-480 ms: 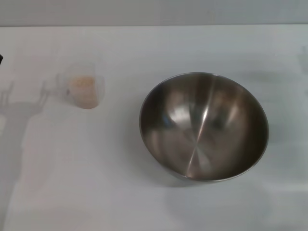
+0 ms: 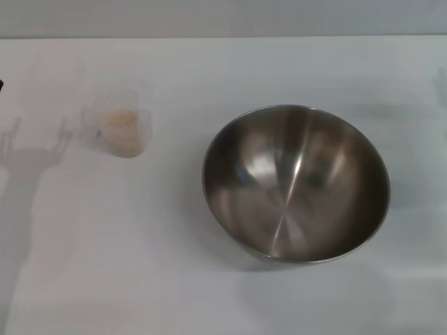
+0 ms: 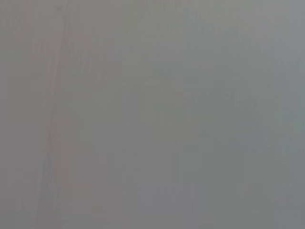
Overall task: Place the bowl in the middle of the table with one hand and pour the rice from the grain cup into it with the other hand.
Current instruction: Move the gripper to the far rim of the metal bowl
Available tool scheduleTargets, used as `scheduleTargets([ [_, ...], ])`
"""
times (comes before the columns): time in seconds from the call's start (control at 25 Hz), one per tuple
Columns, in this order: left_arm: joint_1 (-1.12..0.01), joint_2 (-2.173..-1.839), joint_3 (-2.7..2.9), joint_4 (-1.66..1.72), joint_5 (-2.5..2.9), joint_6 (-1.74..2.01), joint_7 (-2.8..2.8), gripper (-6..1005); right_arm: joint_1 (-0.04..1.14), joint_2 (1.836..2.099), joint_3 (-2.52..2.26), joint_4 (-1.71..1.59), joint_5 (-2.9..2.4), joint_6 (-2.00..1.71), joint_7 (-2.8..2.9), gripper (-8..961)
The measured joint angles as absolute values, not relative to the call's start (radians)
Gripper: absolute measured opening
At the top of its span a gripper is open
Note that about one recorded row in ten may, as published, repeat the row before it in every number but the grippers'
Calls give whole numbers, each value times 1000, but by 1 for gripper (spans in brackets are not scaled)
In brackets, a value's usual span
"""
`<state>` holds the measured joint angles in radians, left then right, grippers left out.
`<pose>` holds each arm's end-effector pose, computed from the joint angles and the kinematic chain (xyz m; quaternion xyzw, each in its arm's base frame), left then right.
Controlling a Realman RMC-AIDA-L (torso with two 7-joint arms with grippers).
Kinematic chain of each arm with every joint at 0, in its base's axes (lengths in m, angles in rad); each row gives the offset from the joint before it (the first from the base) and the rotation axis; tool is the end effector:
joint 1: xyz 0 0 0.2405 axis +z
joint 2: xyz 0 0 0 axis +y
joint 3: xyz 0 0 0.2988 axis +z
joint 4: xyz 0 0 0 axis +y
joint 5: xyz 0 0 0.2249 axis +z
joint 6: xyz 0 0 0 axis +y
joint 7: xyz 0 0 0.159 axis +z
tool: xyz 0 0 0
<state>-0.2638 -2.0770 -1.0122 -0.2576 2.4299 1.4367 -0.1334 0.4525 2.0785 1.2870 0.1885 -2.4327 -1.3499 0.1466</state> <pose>-0.3707 0.3131 -0.0113 -0.6239 -0.1784 -0.3816 0.6583 0.3589 0.3814 0.0264 -0.5567 0.1904 0.3925 0.7069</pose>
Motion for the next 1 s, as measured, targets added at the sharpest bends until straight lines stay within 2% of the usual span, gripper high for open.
scheduleTargets([
  [0.52, -234, -2078, -1009, -295, 2433, 1417, -140, 843, 452, 2079, 1287, 187, -2433, -1350, 144, 776],
  [1.0, 30, -2054, -1032, -751, 2440, 1116, 59, 844, 463, 2078, 1287, 187, -2434, -1350, 139, 776],
])
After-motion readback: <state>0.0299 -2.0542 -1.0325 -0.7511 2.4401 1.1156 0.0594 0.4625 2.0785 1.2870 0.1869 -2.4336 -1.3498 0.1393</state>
